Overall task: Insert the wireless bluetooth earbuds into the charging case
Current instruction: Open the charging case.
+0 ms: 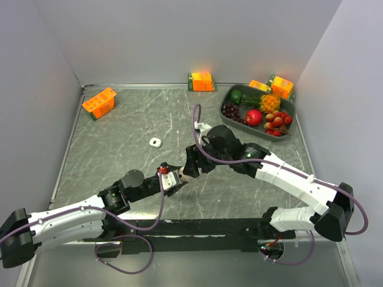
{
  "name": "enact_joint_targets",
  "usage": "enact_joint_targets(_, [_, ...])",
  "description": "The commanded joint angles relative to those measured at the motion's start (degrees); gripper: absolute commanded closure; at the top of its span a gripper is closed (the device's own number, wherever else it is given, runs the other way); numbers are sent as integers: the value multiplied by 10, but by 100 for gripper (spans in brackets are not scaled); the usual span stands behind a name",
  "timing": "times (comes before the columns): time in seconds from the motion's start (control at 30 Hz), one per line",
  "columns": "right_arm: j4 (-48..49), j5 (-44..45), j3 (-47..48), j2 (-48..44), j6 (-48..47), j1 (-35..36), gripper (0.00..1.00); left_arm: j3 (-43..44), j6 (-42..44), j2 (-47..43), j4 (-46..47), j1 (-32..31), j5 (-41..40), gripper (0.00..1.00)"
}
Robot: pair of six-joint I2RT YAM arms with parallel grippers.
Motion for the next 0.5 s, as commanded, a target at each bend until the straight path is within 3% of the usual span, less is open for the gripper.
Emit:
enact_joint_targets(0.0, [5, 13, 39, 13, 4, 6, 24, 25, 10, -15, 12, -6, -5, 99])
enact_joint_targets(0.47, [-7, 16, 34, 27, 7, 8, 25, 18, 10, -42, 3, -9, -17, 99])
